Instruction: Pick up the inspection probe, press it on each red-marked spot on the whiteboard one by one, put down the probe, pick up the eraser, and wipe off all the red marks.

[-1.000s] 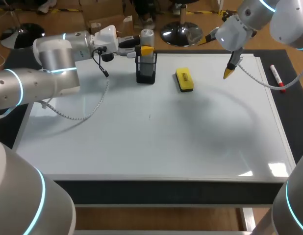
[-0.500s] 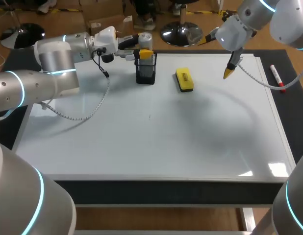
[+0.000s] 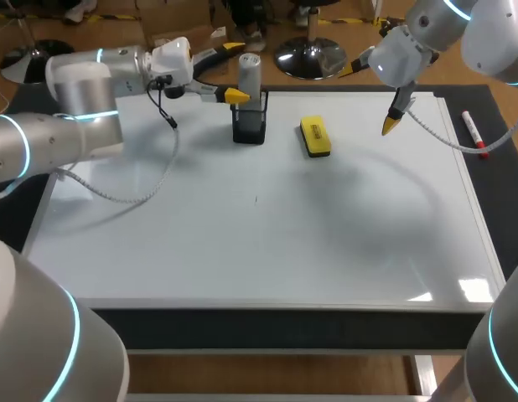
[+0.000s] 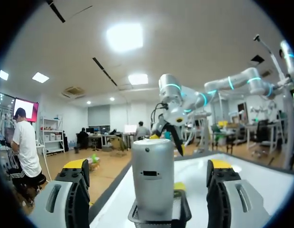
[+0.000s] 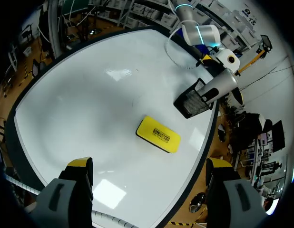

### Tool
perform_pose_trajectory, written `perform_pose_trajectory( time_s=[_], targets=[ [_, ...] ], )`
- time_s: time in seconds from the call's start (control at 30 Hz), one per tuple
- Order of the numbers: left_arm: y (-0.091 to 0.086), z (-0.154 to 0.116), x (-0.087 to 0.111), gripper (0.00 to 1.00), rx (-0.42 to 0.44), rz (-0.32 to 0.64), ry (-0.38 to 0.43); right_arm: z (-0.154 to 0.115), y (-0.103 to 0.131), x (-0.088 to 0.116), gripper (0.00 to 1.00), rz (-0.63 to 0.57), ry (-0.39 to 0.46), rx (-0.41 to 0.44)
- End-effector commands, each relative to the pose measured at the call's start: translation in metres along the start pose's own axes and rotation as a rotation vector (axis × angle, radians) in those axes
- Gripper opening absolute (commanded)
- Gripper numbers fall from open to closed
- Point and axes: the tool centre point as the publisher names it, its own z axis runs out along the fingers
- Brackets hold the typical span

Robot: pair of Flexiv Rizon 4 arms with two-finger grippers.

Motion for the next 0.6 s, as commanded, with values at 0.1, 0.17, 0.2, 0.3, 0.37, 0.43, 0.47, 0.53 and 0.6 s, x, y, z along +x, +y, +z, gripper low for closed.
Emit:
perform_pose_trajectory(
  time_s=[0.1,0.17,0.2,0.3,0.37,0.43,0.47,0.53,0.6],
  targets=[
    [-0.025,-0.012,0.011,1.0,-0.136,0.045,-0.009,-0.001,0.0,0.0,1.0,-0.001,0.004,0.002],
    [-0.029,-0.015,0.012,1.0,-0.176,0.064,-0.006,-0.001,0.0,0.0,1.0,-0.001,0.004,0.002],
    [-0.03,-0.017,0.013,1.0,-0.208,0.075,-0.004,-0.001,0.0,0.0,1.0,-0.001,0.004,0.002],
    [-0.034,-0.022,0.016,1.0,-0.272,0.105,-0.002,-0.001,0.0,0.0,1.0,-0.001,0.004,0.002],
    [-0.037,-0.026,0.018,1.0,-0.307,0.123,0.0,-0.001,0.0,0.0,1.0,-0.001,0.004,0.002],
    [-0.037,-0.03,0.017,1.0,-0.343,0.137,-0.003,-0.001,0.0,0.0,1.0,-0.001,0.004,0.002],
    [-0.038,-0.032,0.016,1.0,-0.344,0.136,-0.004,-0.001,0.0,0.0,1.0,-0.001,0.004,0.002],
    [-0.039,-0.035,0.016,1.0,-0.38,0.151,-0.013,-0.001,0.0,0.0,1.0,-0.001,0.004,0.002],
    [-0.04,-0.038,0.018,1.0,-0.41,0.166,-0.016,-0.001,0.0,0.0,1.0,-0.001,0.004,0.002]
  ],
)
